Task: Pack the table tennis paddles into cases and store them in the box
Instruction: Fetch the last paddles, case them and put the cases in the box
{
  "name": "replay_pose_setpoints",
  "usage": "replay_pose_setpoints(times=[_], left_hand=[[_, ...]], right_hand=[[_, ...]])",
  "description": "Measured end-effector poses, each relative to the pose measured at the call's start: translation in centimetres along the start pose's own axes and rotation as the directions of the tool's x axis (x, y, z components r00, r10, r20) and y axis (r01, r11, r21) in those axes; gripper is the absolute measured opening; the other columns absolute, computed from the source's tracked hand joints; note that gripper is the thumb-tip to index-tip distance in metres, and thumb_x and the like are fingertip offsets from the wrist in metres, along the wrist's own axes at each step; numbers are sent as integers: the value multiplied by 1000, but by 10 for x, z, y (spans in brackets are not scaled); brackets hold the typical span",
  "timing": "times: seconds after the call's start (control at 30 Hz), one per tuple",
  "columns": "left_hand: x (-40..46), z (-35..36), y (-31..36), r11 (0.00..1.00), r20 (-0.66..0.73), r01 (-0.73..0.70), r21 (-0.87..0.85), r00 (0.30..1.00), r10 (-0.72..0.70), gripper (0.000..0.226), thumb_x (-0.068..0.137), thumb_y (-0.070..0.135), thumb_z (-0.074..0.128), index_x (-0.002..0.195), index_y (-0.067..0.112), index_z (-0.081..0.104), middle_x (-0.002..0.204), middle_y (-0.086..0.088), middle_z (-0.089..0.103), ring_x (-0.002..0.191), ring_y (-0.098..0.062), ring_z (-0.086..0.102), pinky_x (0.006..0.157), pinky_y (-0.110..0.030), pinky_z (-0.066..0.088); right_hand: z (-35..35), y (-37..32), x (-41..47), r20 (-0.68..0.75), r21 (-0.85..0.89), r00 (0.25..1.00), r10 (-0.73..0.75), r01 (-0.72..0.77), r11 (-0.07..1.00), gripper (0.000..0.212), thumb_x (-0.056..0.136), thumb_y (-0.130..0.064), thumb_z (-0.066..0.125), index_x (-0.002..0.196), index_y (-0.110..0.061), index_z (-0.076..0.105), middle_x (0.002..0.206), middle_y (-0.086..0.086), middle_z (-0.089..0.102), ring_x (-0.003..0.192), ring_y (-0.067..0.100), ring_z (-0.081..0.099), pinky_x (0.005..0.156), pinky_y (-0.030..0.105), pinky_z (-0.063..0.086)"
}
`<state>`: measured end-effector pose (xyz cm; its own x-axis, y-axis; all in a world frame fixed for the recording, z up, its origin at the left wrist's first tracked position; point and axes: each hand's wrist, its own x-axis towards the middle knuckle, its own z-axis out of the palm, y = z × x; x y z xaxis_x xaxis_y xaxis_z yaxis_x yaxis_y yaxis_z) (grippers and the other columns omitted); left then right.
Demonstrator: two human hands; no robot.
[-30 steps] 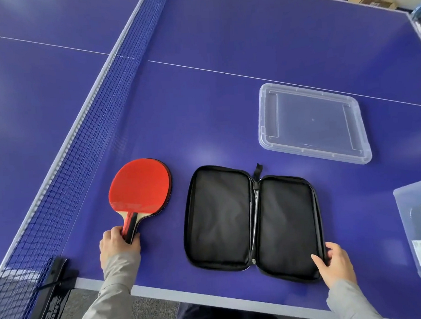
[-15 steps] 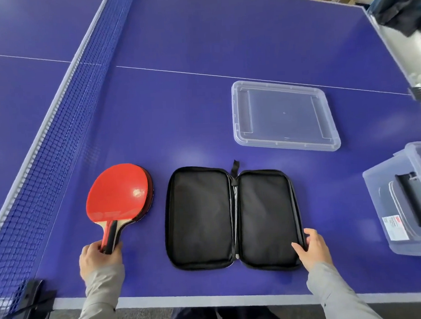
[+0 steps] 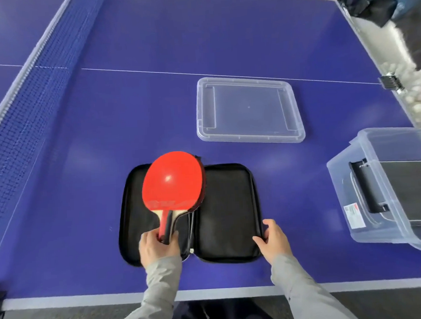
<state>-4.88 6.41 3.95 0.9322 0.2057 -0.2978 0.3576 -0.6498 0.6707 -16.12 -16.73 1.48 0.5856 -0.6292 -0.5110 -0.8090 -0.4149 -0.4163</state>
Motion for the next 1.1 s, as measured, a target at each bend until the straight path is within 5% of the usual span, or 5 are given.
replay_pose_setpoints(times=[0.47,0.97,1.1], left_hand=[[-85,107,33,998,34,53,32,998,-54,24,78,20,72,95,5,62,101,-8,55,101,-28,50,89,-39,41],[-95,141,36,994,54,102,29,993,-103,35,78,21,73,103,2,57,108,-13,54,106,-27,45,92,-38,40],[-98,132,37,995,124,92,48,988,-97,50,75,36,74,111,8,55,113,-6,50,112,-25,43,94,-35,36]], right_hand=[[-7,14,10,91,-55,986,-137,143,988,50,91,-25,59,133,-17,34,131,2,49,114,24,55,84,35,48],[-1,24,9,51,-77,981,-190,193,978,44,91,-25,58,129,-18,35,127,3,50,107,23,55,72,30,45],[-2,27,7,46,-59,983,-179,181,982,46,91,-26,58,130,-18,35,127,2,50,108,22,56,75,33,49]])
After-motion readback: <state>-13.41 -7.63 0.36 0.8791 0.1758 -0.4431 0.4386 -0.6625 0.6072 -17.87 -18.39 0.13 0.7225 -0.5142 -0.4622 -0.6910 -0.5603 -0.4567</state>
